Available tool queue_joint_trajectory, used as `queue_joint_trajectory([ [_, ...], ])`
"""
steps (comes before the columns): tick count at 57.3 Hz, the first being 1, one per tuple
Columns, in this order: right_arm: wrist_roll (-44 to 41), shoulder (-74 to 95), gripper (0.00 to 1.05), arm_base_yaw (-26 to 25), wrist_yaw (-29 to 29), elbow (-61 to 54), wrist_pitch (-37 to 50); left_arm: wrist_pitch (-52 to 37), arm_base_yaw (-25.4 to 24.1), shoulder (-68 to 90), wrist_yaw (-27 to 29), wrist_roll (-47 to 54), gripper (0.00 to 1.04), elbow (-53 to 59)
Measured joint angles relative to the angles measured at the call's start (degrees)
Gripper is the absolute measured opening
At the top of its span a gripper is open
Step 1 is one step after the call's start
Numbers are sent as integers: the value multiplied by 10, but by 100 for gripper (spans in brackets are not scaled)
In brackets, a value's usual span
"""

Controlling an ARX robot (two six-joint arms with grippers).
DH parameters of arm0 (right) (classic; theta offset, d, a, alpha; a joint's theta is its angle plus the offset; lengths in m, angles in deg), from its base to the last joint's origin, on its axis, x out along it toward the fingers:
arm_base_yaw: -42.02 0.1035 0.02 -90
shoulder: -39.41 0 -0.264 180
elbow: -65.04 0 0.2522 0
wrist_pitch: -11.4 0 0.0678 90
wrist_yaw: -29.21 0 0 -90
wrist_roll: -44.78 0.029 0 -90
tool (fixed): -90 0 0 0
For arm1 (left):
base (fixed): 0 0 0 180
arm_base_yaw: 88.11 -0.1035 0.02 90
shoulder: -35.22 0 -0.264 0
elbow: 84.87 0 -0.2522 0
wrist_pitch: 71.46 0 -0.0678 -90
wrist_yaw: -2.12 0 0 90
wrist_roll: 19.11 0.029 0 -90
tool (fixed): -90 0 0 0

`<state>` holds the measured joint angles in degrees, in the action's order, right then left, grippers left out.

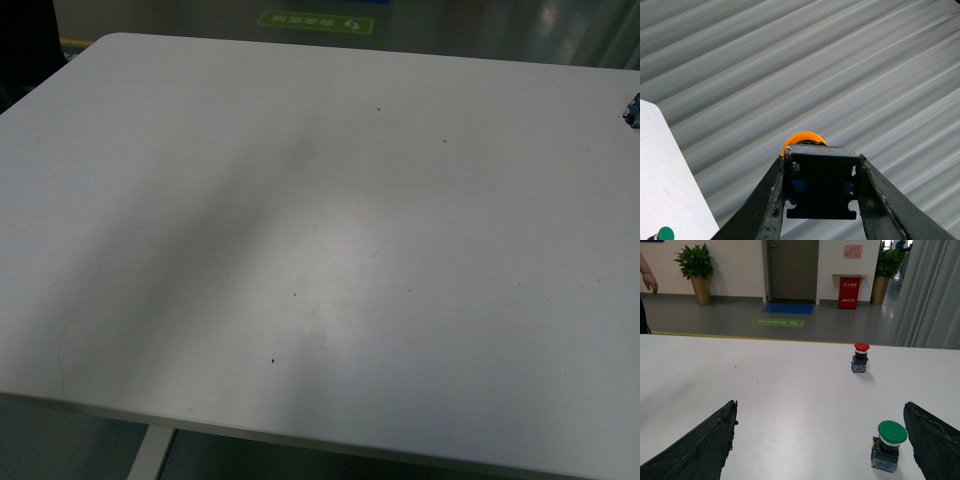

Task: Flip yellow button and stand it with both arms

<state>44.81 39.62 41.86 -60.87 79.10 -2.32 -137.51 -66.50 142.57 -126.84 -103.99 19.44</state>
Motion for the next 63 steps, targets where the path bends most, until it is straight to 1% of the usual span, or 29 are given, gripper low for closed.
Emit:
queue_joint_trajectory([
  [23,6,2,97,0,-4,0,0,0,0,0,0,-10,35,0],
  [25,34,17,97,4,-18,3,9,0,0,0,0,-10,35,0],
  [26,53,37,97,9,-23,6,26,0,0,0,0,-10,35,0],
  [28,103,90,97,22,-22,18,74,0,0,0,0,-10,35,0],
  [29,151,136,97,35,-21,32,113,0,0,0,0,-10,35,0],
  [31,212,210,97,54,-21,60,180,0,0,0,0,-10,35,0],
  [34,287,311,97,71,-23,108,261,0,0,0,0,-10,35,0],
  [36,317,355,97,75,-25,132,289,0,0,0,0,-10,35,0],
  [37,350,403,97,78,-25,158,318,0,0,1,0,-10,35,0],
  [39,390,463,97,80,-26,193,342,0,0,1,0,-10,35,0],
  [44,469,579,97,79,-38,261,347,0,0,1,0,-10,35,0],
  [47,494,617,97,80,-45,285,341,0,-1,1,1,-10,35,0],
  [54,528,659,97,89,-45,335,333,0,-1,2,0,-10,35,0],
  [63,533,688,97,101,-46,402,323,0,-1,2,0,-10,34,0],
])
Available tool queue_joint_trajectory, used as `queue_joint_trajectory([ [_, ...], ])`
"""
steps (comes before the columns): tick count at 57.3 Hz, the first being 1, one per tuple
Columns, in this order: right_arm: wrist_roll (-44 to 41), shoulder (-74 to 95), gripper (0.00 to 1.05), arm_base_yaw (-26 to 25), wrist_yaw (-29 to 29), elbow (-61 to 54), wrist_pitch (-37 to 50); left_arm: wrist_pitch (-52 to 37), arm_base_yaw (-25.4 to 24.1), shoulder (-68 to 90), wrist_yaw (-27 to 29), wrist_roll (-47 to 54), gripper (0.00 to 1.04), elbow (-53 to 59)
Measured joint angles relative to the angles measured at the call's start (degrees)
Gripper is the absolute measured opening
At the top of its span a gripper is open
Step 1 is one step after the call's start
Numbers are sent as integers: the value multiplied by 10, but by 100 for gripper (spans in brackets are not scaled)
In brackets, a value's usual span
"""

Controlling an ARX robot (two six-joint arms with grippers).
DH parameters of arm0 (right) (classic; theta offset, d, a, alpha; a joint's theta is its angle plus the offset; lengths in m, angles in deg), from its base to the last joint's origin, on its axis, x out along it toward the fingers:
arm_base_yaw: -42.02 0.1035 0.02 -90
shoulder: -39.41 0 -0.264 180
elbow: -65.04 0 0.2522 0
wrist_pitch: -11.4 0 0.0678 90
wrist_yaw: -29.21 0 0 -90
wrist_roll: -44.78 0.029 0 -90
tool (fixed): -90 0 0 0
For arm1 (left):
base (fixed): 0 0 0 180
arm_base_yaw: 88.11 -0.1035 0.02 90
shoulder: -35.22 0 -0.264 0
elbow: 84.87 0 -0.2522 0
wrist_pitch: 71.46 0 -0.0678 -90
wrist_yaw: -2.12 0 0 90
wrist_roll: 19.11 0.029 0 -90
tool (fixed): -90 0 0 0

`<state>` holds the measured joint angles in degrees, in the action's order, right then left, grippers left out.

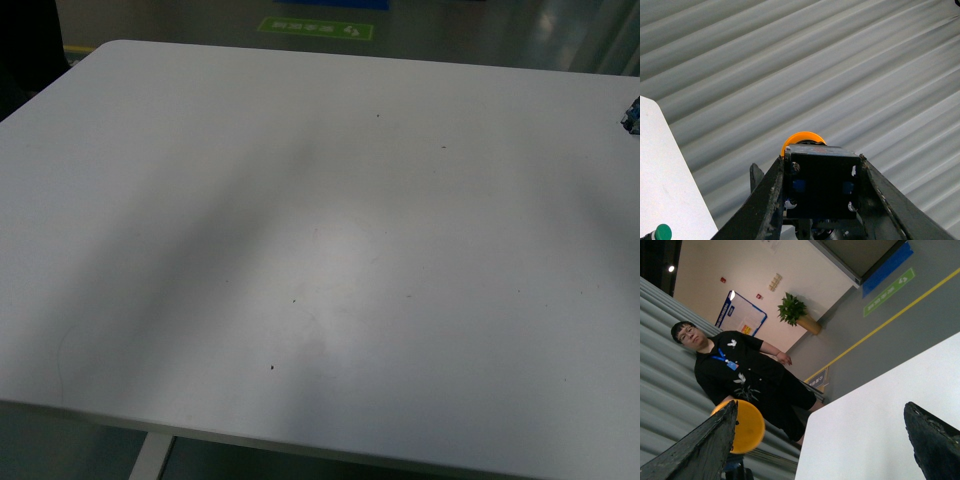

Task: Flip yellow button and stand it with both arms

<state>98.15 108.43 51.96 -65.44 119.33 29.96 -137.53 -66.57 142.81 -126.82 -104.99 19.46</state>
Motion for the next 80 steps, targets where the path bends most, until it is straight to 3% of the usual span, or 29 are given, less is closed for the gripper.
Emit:
queue_joint_trajectory([
  [20,15,3,97,2,-25,45,-37,0,0,1,0,0,34,0],
  [34,9,-20,97,31,-34,45,-54,0,0,1,0,0,34,0],
  [56,-14,18,97,97,-9,82,-62,0,0,1,0,0,34,0],
  [80,-21,64,97,127,5,111,-62,0,0,3,0,0,34,0],
])
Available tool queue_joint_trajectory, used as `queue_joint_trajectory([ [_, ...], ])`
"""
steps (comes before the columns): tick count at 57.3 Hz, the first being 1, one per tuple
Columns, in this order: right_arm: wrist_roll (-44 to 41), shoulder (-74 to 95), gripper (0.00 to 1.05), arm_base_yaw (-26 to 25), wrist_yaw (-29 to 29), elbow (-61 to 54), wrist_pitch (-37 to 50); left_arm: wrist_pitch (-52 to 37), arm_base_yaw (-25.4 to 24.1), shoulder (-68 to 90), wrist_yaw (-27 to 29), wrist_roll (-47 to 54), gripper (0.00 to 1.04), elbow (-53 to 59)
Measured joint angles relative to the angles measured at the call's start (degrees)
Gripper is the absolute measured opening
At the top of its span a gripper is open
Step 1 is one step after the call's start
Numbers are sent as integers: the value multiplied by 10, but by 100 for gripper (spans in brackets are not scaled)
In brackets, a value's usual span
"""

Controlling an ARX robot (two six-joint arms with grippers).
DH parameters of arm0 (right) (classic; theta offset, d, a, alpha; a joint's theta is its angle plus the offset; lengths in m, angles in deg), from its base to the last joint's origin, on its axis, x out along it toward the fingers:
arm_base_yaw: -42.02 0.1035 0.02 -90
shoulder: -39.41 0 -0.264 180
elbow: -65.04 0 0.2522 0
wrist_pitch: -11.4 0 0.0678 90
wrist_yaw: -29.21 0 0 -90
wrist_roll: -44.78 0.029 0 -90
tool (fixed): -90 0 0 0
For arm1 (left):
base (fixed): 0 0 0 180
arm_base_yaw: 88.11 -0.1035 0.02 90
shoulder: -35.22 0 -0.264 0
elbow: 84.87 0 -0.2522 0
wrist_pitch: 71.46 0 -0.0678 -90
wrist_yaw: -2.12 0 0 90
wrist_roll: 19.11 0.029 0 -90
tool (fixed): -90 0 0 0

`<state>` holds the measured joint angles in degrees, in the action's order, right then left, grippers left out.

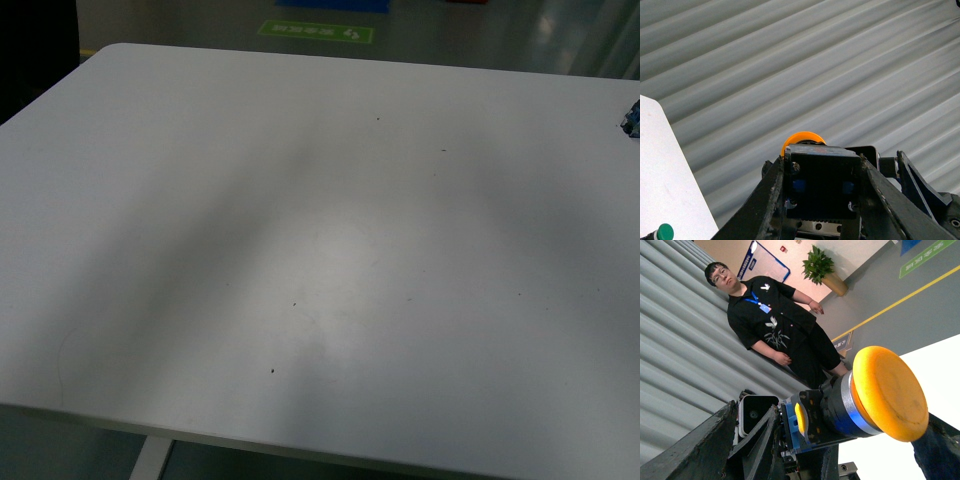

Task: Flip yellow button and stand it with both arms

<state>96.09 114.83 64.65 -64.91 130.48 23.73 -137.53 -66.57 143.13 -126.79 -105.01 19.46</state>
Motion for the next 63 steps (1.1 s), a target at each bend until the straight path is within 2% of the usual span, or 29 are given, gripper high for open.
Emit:
queue_joint_trajectory([
  [8,-1,10,97,2,0,10,2,0,0,1,0,0,34,0],
  [16,-1,29,69,2,2,23,2,0,0,1,10,-2,34,0],
  [25,3,38,44,2,-2,30,7,-1,0,1,25,-18,34,0],
  [31,19,39,38,2,-3,30,9,-1,0,1,31,-35,34,0],
  [42,27,40,35,-3,-7,30,14,-1,0,1,32,-55,34,0],
  [47,23,40,35,-6,-11,30,18,-1,0,1,32,-58,46,0],
  [52,19,40,35,-12,-12,30,19,-1,0,1,32,-58,63,0],
  [55,18,40,34,-15,-11,30,21,-1,0,1,32,-58,69,0],
  [63,19,40,34,-22,-12,30,23,-1,0,1,32,-58,94,0],
])
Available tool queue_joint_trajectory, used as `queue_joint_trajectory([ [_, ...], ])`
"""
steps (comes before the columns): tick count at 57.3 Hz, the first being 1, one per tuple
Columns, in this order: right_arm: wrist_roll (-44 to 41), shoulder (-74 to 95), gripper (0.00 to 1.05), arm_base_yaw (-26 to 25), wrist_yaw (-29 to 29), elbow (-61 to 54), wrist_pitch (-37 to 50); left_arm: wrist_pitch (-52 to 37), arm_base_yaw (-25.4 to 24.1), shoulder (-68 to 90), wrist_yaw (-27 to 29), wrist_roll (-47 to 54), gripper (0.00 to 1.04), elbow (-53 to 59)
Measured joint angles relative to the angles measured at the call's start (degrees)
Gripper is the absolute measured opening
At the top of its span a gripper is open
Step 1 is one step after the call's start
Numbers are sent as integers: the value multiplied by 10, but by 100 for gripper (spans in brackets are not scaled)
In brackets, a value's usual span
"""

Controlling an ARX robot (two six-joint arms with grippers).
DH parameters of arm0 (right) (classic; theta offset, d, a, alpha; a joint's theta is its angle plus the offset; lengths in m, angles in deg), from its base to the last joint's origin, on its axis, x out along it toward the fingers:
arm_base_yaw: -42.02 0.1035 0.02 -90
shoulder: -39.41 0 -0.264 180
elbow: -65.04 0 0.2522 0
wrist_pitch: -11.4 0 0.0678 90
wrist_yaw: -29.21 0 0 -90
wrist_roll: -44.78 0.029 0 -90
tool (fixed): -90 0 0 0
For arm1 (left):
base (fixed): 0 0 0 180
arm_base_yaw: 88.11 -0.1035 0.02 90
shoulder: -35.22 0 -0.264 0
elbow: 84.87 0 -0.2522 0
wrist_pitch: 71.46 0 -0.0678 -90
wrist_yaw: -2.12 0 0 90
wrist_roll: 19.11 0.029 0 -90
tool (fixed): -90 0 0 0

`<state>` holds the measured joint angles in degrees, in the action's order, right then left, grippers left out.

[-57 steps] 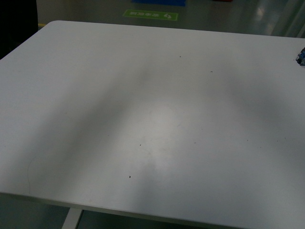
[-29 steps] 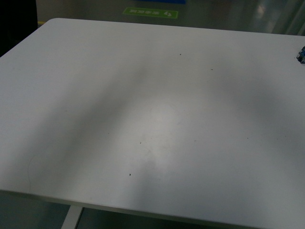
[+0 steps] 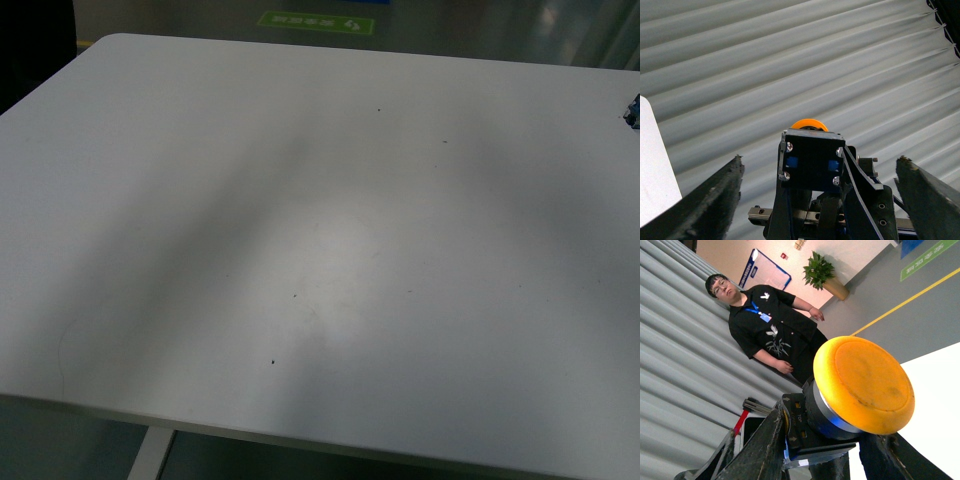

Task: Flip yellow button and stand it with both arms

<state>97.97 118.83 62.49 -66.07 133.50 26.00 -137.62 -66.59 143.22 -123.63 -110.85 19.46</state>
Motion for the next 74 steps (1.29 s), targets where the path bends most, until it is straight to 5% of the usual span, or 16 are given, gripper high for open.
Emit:
queue_joint_trajectory([
  [2,0,0,34,-1,0,-1,1,0,0,0,0,0,101,0],
  [45,-14,29,34,-36,7,-5,-1,1,0,0,7,5,98,0],
  [46,-14,29,34,-38,7,-5,-1,27,7,-7,34,31,96,4],
  [50,-16,29,34,-42,6,-5,-1,202,19,-64,286,212,83,46],
  [51,-16,29,34,-43,6,-4,-1,224,20,-73,301,227,81,56],
  [53,-18,30,34,-45,5,-4,-1,306,17,-121,443,407,71,112],
  [55,-19,30,34,-48,5,-4,-1,320,3,-162,528,576,61,174],
  [60,-20,30,34,-56,5,-4,-1,296,-40,-229,535,793,40,269],
  [71,-26,30,34,-57,0,-4,0,274,-78,-315,486,891,6,383],
  [74,-27,30,34,-59,1,-5,0,272,-92,-343,472,901,4,416],
])
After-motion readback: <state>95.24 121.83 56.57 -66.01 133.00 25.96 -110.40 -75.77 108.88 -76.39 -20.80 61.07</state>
